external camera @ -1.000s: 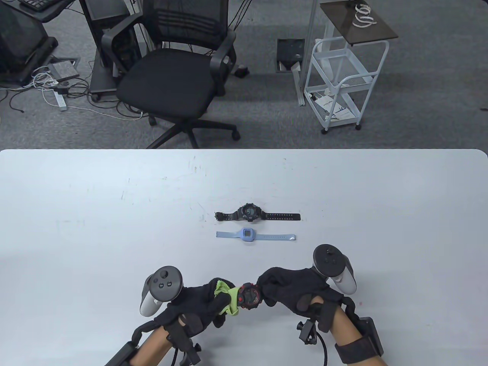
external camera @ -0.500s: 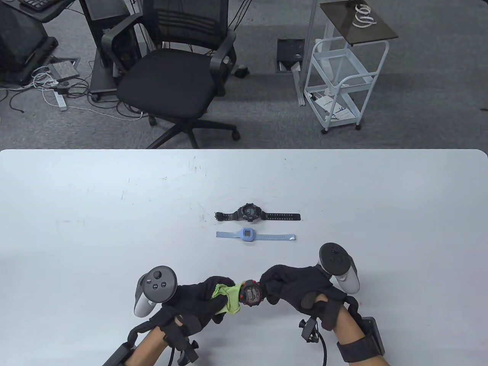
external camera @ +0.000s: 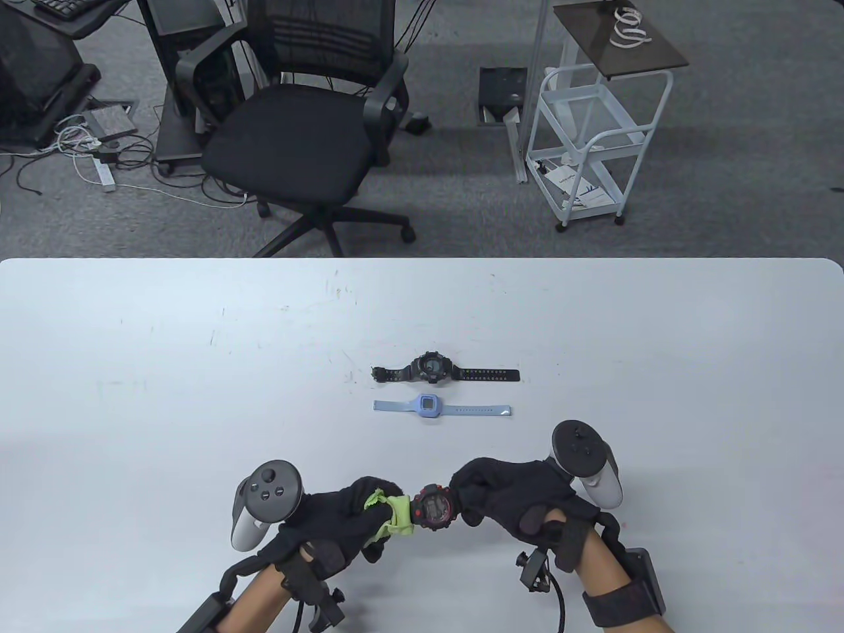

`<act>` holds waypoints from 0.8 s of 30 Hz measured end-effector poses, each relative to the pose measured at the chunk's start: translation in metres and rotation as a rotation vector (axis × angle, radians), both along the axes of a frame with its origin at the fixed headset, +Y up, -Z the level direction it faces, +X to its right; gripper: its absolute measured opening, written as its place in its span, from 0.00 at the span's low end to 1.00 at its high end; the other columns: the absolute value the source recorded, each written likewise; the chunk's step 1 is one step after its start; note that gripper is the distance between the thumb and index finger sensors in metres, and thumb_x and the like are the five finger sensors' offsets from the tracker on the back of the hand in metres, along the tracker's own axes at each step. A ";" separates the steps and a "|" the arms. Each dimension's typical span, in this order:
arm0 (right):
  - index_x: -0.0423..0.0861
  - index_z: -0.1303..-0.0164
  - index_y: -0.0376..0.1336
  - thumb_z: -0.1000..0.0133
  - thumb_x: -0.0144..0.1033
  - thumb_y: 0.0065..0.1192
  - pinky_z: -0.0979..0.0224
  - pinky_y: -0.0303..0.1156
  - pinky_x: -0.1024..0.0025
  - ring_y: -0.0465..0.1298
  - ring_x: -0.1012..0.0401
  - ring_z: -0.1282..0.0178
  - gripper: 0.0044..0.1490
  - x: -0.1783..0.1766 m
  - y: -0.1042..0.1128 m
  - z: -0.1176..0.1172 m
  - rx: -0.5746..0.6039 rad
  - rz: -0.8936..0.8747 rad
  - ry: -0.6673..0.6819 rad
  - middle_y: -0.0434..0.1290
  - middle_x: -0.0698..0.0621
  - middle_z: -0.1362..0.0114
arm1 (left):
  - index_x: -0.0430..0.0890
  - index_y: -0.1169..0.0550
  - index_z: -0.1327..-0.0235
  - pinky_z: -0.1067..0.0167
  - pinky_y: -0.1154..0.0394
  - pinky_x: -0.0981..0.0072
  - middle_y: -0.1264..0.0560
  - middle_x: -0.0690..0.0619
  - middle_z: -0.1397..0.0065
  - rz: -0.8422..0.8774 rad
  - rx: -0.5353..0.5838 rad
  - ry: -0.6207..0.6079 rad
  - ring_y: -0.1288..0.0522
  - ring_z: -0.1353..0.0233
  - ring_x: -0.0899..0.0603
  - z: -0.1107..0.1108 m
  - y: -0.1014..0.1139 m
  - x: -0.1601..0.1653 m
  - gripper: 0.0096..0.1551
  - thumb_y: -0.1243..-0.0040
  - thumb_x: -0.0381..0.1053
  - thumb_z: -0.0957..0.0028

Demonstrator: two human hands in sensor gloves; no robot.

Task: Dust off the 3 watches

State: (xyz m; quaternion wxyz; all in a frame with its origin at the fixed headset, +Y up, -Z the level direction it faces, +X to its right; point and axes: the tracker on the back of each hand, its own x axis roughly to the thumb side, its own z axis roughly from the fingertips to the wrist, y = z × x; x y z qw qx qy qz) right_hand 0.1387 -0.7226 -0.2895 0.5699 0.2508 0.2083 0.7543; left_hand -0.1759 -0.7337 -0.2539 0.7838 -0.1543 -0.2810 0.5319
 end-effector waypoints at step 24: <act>0.45 0.41 0.75 0.49 0.47 0.68 0.38 0.74 0.41 0.86 0.54 0.50 0.29 0.003 0.000 -0.001 0.025 0.021 -0.051 0.85 0.51 0.51 | 0.36 0.19 0.41 0.48 0.19 0.39 0.15 0.42 0.51 -0.150 0.082 0.012 0.12 0.62 0.43 -0.001 0.012 -0.008 0.28 0.33 0.53 0.48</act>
